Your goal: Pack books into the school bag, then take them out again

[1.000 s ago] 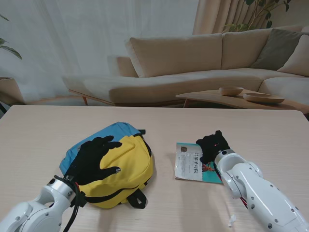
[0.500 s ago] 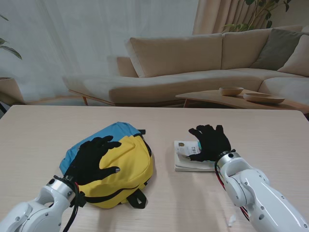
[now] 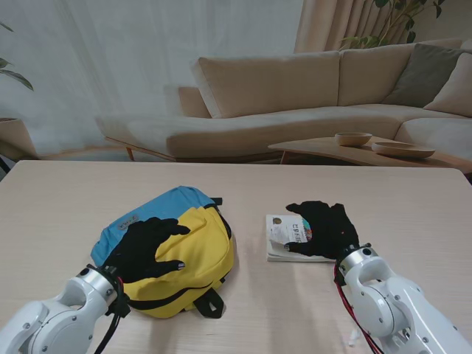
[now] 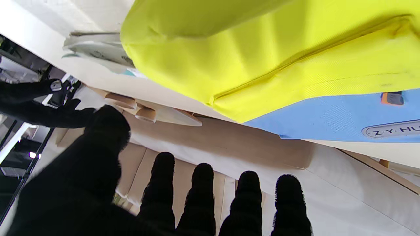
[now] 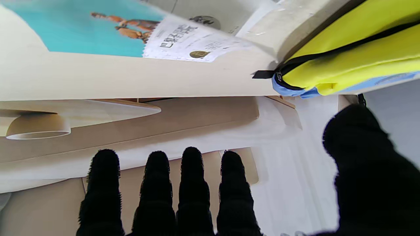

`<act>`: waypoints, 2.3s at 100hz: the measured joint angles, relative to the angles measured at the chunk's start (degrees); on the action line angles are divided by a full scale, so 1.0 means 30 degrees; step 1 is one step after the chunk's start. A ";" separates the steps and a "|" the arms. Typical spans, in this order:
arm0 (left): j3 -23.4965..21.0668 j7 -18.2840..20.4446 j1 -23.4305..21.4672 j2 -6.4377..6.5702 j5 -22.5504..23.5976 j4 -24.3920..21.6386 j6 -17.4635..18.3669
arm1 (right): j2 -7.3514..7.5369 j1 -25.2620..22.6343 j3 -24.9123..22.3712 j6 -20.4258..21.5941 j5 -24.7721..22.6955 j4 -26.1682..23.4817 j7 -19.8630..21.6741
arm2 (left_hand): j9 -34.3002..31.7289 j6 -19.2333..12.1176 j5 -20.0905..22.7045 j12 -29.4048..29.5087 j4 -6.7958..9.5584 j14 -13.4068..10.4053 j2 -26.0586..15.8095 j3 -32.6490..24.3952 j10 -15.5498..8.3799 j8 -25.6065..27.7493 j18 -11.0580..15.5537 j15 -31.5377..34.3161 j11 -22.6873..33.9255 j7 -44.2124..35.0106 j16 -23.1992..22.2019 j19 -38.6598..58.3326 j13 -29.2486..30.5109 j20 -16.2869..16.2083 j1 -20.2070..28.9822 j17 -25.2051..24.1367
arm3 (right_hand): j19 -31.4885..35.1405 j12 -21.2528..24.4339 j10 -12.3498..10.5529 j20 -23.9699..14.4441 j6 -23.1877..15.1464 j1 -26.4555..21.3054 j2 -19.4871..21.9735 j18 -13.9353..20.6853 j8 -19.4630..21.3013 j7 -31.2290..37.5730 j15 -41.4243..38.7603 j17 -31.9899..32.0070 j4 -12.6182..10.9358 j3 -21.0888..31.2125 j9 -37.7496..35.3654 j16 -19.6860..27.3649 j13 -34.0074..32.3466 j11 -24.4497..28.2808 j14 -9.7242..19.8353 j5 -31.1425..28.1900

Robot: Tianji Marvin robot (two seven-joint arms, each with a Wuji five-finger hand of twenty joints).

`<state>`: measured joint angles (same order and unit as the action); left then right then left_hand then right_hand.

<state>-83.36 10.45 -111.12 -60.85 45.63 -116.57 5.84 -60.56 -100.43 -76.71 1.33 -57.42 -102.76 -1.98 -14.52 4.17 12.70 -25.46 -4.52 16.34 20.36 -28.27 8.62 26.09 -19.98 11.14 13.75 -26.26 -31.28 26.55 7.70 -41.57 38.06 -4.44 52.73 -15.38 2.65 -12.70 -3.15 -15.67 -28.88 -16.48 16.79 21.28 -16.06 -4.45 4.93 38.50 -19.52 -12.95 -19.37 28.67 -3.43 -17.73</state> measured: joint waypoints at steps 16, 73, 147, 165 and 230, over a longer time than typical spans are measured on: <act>0.0218 0.2280 0.0348 0.0379 0.2321 -0.0197 -0.0378 | -0.0295 -0.0983 -0.0311 0.0221 0.1663 -0.0022 -0.1359 | 0.0290 -0.0310 -0.0374 0.0008 0.0000 0.0000 0.0005 0.0015 -0.0318 -0.0394 0.0000 0.0000 -0.0101 0.0734 0.0000 0.0000 -0.0104 0.0000 -0.0377 -0.0057 | -0.0001 0.0000 0.0000 0.0007 -0.0001 -0.0831 0.0092 0.0000 -0.0017 -0.0049 0.0000 0.0009 -0.0001 -0.0572 -0.0086 0.0000 0.0000 0.0068 0.0000 -0.0051; 0.3029 0.5085 0.2287 0.0950 0.4875 0.0640 -0.2393 | -0.0579 -0.2234 -0.1224 0.1363 0.2923 -0.0170 -0.1941 | -0.1214 -0.2915 0.4622 -0.0002 0.0000 -0.0431 -0.0180 0.2816 -0.0707 0.4724 0.0262 -0.0032 0.0022 -0.5156 0.0184 -0.0830 0.0053 -0.0035 0.4602 0.0207 | -0.0002 -0.0002 0.0002 0.0009 -0.0001 -0.1284 0.0196 -0.0019 0.0120 0.0492 -0.0013 0.0006 0.0002 0.2581 -0.1274 0.0000 -0.0019 0.0072 -0.0017 -0.1433; 0.1242 -0.2309 0.2075 -0.0320 -0.2236 0.1179 -0.1225 | -0.0071 0.0667 0.4599 0.0432 0.3406 -0.0360 -0.0160 | -1.6113 -0.2576 0.7226 -0.3302 0.0000 0.1956 0.0098 0.3502 0.0201 0.7005 -0.1722 0.9755 0.8487 -0.7823 -0.1971 1.1237 1.1886 0.1641 0.7959 0.5122 | 0.3377 -0.0424 0.0020 -0.1670 -0.0274 -0.1285 -0.0571 -0.0181 0.1512 0.2667 -0.2444 -0.3886 0.0033 0.7337 -0.6322 -0.1077 -0.4783 0.0691 -0.0235 -0.5619; 0.0989 -0.2915 0.1715 -0.0465 -0.3108 0.0587 -0.1065 | -0.0278 0.1928 0.6465 -0.1132 0.4708 0.0175 -0.0472 | -1.6355 -0.1649 0.7226 -0.3085 0.0000 0.1976 0.0098 0.3506 0.0295 0.7007 -0.1909 0.9911 0.8339 -0.7834 -0.1957 1.1680 1.2346 0.1650 0.8177 0.5410 | 0.3849 -0.0448 0.0028 -0.1890 -0.0172 -0.1293 -0.0539 -0.0181 0.1515 0.2679 -0.2668 -0.4431 0.0024 0.7540 -0.6557 -0.1135 -0.5458 0.0742 -0.0275 -0.5826; 0.0316 -0.2441 0.0665 -0.0468 -0.3038 -0.0692 -0.0384 | -0.1862 0.6231 1.2327 -0.6726 0.4851 0.3290 -0.3843 | -1.6821 -0.1125 0.7217 -0.2903 0.0000 0.1976 0.0039 0.4130 0.0380 0.7009 -0.1923 0.9926 0.8132 -0.8120 -0.1792 1.1705 1.2343 0.1860 0.8605 0.5490 | 0.7911 -0.2885 0.0269 -0.4748 -0.2215 -0.3456 -0.3422 0.0831 0.0481 0.3036 -1.0116 -0.4883 0.0048 0.8672 -0.3620 -0.4835 -0.4736 0.6904 -0.0486 -0.1291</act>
<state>-82.41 3.13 -109.13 -62.25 36.51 -118.65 4.69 -66.15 -81.74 -39.73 -18.85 -42.87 -92.89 -13.51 -64.98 0.80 34.35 -34.16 -4.52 22.26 20.47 -15.88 9.76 47.12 -25.75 40.92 38.14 -50.62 -36.65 61.67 44.73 -35.99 63.88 12.03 76.46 -24.04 3.46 -26.95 -9.79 -26.04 -39.14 -13.98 18.23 30.39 -46.41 -19.10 5.07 64.51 -30.38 -27.46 -33.58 49.39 -4.89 -21.61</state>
